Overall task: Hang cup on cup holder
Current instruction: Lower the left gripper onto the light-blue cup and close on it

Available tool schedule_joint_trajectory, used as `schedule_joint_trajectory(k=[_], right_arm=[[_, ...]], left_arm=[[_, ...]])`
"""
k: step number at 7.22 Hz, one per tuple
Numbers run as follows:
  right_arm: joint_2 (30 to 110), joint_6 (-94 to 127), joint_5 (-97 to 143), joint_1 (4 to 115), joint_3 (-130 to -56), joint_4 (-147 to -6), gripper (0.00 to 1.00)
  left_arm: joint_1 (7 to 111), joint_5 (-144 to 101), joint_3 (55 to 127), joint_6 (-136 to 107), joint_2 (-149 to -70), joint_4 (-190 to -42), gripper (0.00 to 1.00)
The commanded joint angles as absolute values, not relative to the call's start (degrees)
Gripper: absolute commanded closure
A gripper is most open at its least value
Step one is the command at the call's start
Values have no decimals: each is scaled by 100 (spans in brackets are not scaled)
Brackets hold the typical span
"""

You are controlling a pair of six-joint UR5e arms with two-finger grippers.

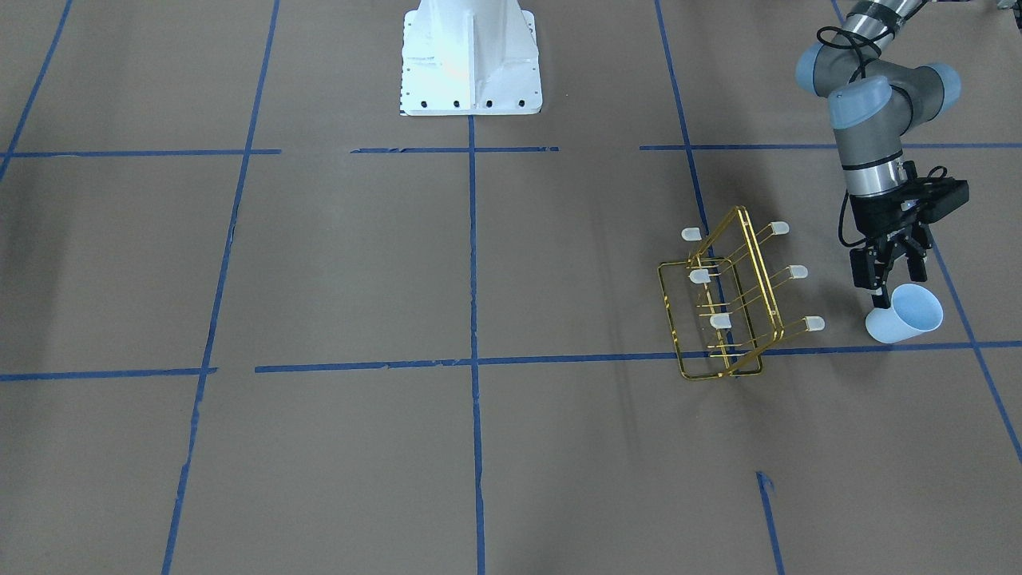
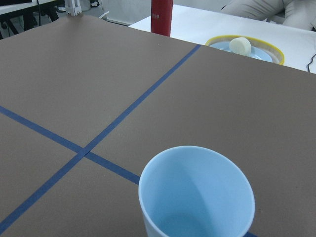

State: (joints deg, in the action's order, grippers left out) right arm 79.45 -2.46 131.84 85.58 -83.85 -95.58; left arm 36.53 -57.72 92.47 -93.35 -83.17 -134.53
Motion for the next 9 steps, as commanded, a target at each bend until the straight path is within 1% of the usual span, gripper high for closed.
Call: schedule_joint_trajectory(k=[1,3,7,9], right_arm=[[7945,-246,13184,8561,-8385,-9554,0],[7945,-246,13184,8552,-8385,-9562,0],[7945,-246,13184,8552,-8385,-9554,0],[7945,-246,13184,8552,-8385,-9562,0]], left_arm=[[3621,-5135,9159,-9352,-8376,-13430,0],[3577,-4966,8782,-9352,-8638,-13430,0],[3411,-4957,8675,-9325,-8762,-13421,0],[3261,-4957,8474,-9334,-8763,-13421,0]])
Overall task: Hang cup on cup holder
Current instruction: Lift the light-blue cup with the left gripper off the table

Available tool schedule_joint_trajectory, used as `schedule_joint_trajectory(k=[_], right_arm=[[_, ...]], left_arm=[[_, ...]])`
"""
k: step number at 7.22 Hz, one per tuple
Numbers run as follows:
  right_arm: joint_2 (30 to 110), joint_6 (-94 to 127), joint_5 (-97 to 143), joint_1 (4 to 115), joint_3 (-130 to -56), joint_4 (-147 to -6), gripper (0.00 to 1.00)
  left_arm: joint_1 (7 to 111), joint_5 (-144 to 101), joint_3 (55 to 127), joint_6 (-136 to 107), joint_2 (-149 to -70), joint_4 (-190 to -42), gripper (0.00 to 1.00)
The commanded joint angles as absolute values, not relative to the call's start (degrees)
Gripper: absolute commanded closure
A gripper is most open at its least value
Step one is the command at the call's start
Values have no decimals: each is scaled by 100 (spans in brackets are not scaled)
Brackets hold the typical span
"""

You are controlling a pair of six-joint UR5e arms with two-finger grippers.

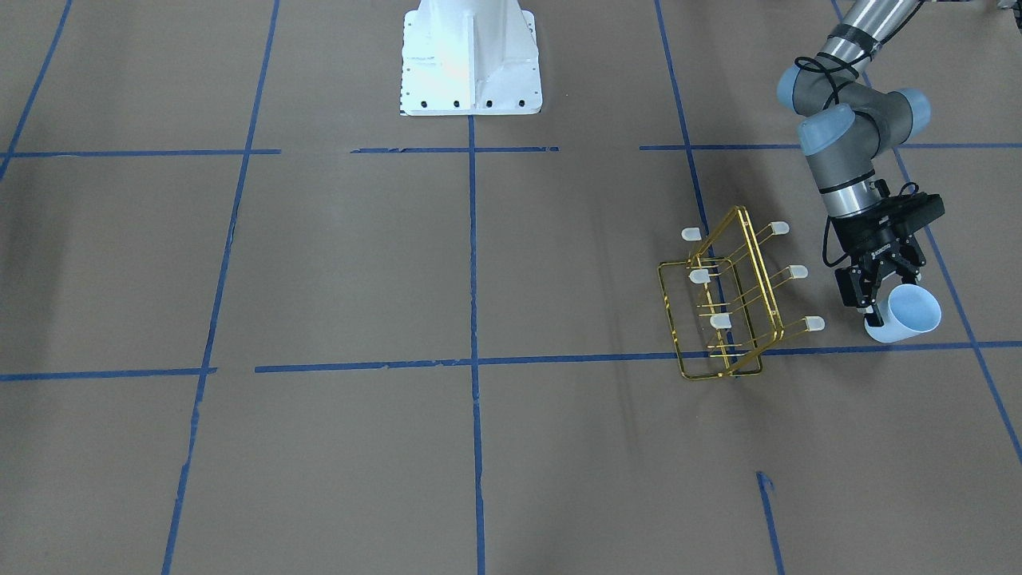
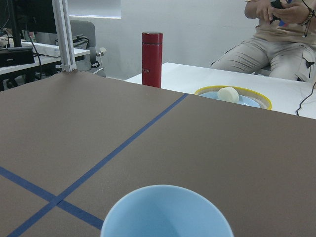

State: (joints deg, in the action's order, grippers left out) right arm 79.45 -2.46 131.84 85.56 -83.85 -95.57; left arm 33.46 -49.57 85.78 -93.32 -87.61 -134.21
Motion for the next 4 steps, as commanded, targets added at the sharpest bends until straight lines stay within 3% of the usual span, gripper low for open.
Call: schedule_joint_trajectory(k=[1,4], right_arm=[[7945,-246,13184,8560,-8385,-9554,0],[7945,-246,13184,8561,-8385,-9562,0]], left_arm=[[3252,-4957,8464,-9334,-8737,-13421,0],[3261,-4957,8377,-9316,-8692,-13430,0]])
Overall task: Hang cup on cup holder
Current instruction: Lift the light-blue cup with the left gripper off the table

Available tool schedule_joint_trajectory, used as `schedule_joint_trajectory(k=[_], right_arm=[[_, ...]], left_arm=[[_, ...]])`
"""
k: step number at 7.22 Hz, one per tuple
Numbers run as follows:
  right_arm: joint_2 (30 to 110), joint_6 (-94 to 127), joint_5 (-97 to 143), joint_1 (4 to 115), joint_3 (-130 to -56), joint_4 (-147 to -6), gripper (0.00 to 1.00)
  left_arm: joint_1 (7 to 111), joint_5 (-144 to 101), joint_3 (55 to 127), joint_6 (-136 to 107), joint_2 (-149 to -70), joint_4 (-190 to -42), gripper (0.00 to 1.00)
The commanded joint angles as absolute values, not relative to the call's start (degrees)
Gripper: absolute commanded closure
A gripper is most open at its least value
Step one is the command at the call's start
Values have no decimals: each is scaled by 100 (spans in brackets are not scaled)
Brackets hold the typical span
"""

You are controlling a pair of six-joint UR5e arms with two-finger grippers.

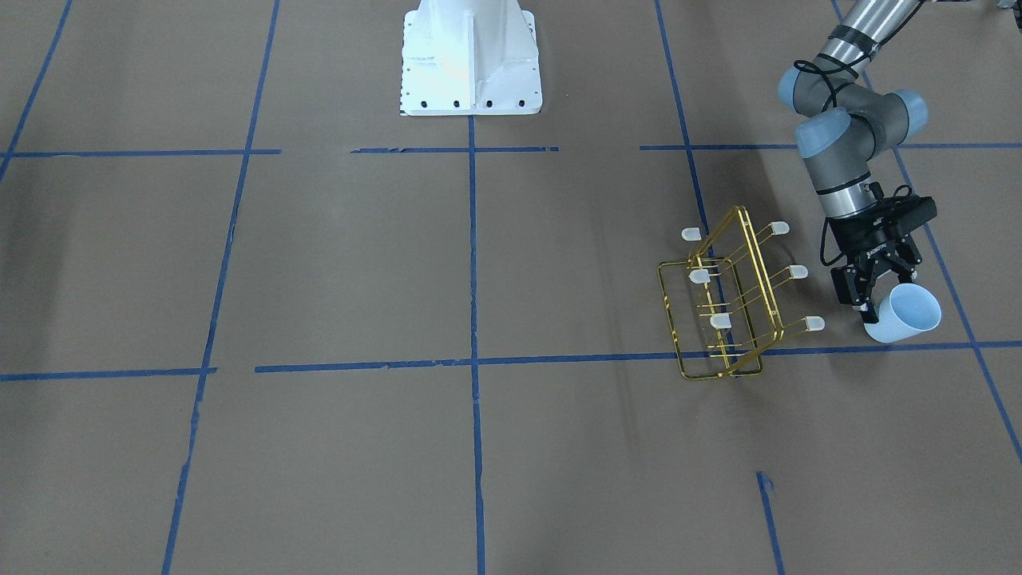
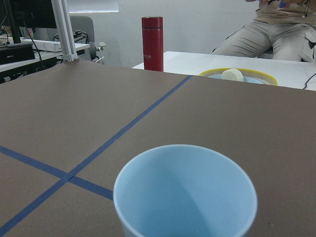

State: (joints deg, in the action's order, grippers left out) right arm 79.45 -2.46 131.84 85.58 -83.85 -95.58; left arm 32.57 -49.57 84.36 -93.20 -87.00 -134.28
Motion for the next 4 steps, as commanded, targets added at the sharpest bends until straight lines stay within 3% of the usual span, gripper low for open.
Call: schedule_joint_trajectory(k=[1,4], right_arm=[[7945,-246,13184,8561,-8385,-9554,0],[7945,-246,13184,8560,-8385,-9554,0]], left_arm=[[3269,-4957,8272,-9316,-8718,-13430,0],[3296,-4966,8174,-9308,-8771,-13456,0]])
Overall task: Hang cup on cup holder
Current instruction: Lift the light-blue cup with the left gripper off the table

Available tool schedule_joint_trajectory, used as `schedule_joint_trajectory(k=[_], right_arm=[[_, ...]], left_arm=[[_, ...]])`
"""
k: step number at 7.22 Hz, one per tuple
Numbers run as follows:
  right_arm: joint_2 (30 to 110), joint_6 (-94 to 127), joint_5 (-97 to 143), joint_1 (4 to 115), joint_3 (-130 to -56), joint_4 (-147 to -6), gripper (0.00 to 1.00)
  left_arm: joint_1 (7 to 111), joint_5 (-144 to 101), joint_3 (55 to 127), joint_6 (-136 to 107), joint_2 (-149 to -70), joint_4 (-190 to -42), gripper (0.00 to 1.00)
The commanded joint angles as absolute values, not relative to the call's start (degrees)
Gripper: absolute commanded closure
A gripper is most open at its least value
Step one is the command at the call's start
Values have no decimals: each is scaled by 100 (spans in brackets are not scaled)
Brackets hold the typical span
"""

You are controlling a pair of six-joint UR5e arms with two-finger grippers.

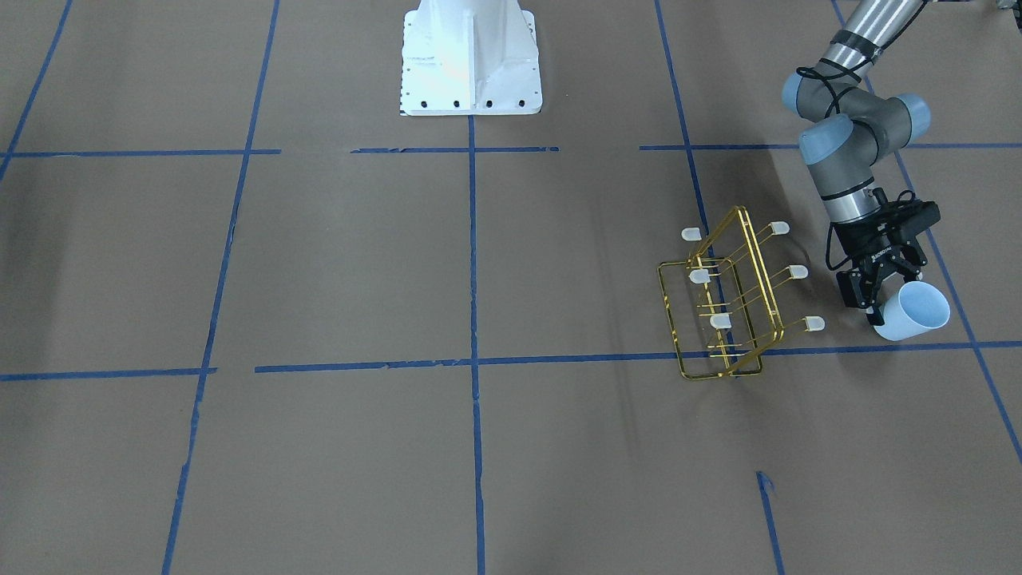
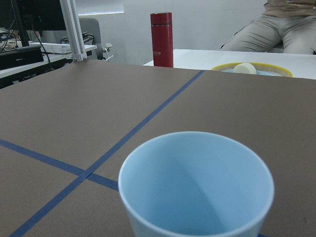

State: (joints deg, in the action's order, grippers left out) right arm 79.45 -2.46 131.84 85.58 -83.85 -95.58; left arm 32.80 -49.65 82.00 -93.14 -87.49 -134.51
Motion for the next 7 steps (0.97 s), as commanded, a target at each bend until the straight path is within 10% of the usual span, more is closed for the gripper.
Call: schedule_joint_trajectory(k=[1,7], right_arm=[[7945,-246,13184,8561,-8385,-9562,0],[7945,-246,13184,8561,-8385,-9554,0]], left_arm=[[3322,-4966,8165,-9282,-8832,-13465,0],[3524,-4957,7823,-9079,-9026,-13587,1]])
